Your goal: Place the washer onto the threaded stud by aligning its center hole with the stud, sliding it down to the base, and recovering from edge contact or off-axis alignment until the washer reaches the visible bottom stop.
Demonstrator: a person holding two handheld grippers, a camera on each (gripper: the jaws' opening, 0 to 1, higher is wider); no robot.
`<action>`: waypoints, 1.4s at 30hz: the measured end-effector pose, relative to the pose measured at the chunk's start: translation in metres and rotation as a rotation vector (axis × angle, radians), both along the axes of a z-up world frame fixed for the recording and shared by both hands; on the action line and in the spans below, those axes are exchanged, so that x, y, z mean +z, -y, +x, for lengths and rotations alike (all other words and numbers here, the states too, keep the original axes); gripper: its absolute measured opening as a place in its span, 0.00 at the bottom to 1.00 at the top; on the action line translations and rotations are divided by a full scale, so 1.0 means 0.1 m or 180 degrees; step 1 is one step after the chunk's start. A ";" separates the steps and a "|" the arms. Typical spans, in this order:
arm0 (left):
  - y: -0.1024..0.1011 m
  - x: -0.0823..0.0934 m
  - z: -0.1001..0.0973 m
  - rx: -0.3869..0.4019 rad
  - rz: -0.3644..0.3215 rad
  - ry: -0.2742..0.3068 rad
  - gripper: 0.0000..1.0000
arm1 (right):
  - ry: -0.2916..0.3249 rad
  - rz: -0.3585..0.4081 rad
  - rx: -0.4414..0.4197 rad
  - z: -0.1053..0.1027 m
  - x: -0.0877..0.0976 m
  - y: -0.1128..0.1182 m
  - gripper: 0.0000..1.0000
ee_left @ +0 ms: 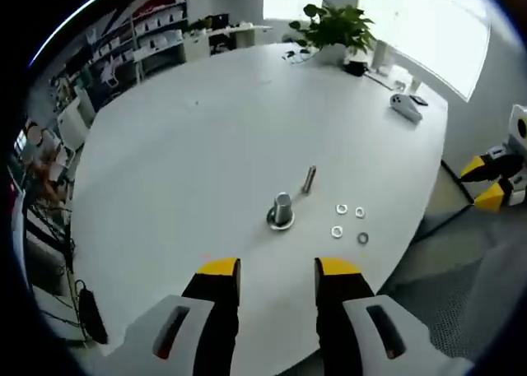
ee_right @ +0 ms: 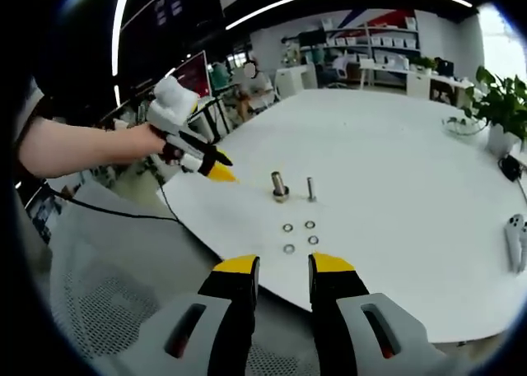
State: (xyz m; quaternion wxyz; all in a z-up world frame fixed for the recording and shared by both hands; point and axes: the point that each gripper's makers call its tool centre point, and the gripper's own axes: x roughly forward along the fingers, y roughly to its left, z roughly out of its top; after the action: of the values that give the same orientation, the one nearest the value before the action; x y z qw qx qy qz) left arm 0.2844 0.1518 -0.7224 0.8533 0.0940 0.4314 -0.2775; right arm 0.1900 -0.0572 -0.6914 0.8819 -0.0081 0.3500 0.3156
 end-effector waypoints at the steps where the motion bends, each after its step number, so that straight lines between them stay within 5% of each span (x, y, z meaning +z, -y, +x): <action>1: -0.03 0.04 -0.02 0.0032 -0.0036 0.0024 0.34 | -0.0003 -0.0006 -0.0004 0.00 0.00 0.00 0.26; 11: -0.48 0.33 -0.56 0.0268 -0.0252 0.0130 0.38 | 0.0008 -0.0055 -0.0095 0.02 -0.01 0.06 0.26; 16: -0.51 0.39 -0.77 0.0322 -0.0351 0.0155 0.38 | -0.0014 -0.0076 -0.0137 0.02 -0.02 0.08 0.26; 31: -0.34 0.49 -0.99 0.0330 -0.0714 0.0376 0.36 | -0.0191 -0.0219 -0.0143 -0.04 -0.12 0.12 0.27; 37: -0.32 0.52 -0.97 0.0179 -0.0642 0.0606 0.31 | -0.0262 -0.0292 -0.0098 -0.07 -0.18 0.13 0.27; 42: -0.32 0.51 -0.99 0.0242 -0.0828 0.0493 0.34 | -0.0272 -0.0299 -0.0115 -0.06 -0.18 0.13 0.27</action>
State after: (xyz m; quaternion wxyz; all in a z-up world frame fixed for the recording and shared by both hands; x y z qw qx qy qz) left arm 0.1859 0.1840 -0.6716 0.8988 -0.0126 0.3280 -0.2905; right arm 0.1837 -0.0698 -0.7096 0.8704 -0.0296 0.4018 0.2829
